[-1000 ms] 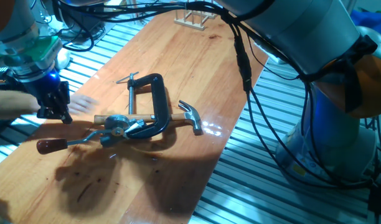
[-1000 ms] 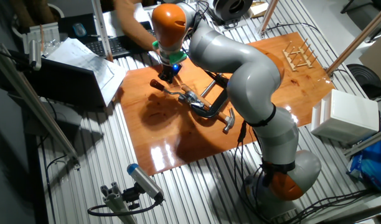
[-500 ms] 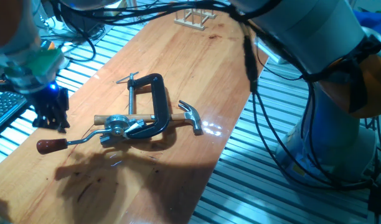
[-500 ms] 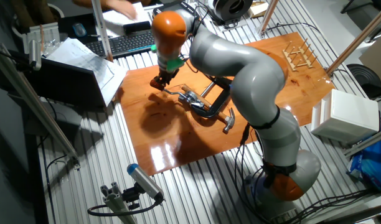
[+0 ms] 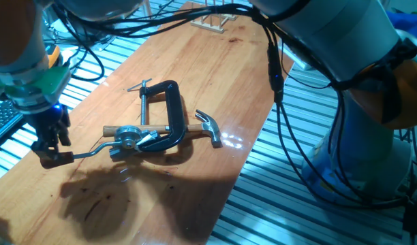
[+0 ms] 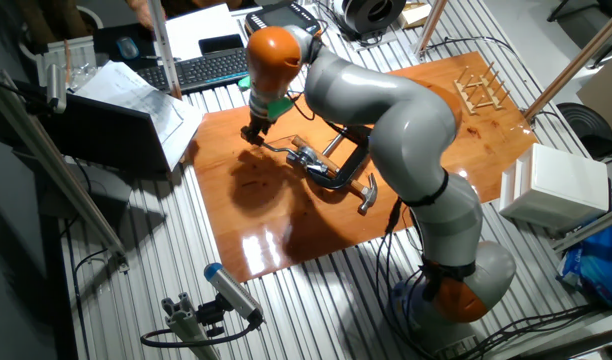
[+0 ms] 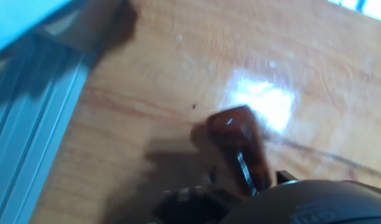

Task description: Pull up the lever

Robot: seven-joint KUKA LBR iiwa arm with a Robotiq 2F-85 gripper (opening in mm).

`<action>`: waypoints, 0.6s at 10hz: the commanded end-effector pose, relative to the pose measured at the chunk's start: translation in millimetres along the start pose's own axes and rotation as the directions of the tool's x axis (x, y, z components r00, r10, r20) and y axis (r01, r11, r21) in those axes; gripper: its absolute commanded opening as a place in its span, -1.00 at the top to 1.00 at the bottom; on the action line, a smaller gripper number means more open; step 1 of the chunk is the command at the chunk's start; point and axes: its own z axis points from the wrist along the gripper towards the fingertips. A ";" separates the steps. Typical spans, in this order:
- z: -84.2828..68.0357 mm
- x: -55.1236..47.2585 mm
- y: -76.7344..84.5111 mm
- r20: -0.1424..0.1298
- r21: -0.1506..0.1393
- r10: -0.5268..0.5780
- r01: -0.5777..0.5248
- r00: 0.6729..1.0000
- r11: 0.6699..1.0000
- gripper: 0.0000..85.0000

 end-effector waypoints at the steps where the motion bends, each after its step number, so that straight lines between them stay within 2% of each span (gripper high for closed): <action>1: 6.7 -10.0 -3.7 -0.002 -0.005 -0.002 0.002 1.000 1.000 -1.00; 3: 13.2 -14.6 -4.8 0.007 -0.013 -0.002 0.002 1.000 1.000 -1.00; 4: 15.0 -15.8 -7.1 0.005 -0.012 -0.002 0.002 1.000 1.000 -0.60; 6: 21.6 -16.2 -0.3 0.000 -0.015 -0.002 0.002 1.000 1.000 -0.60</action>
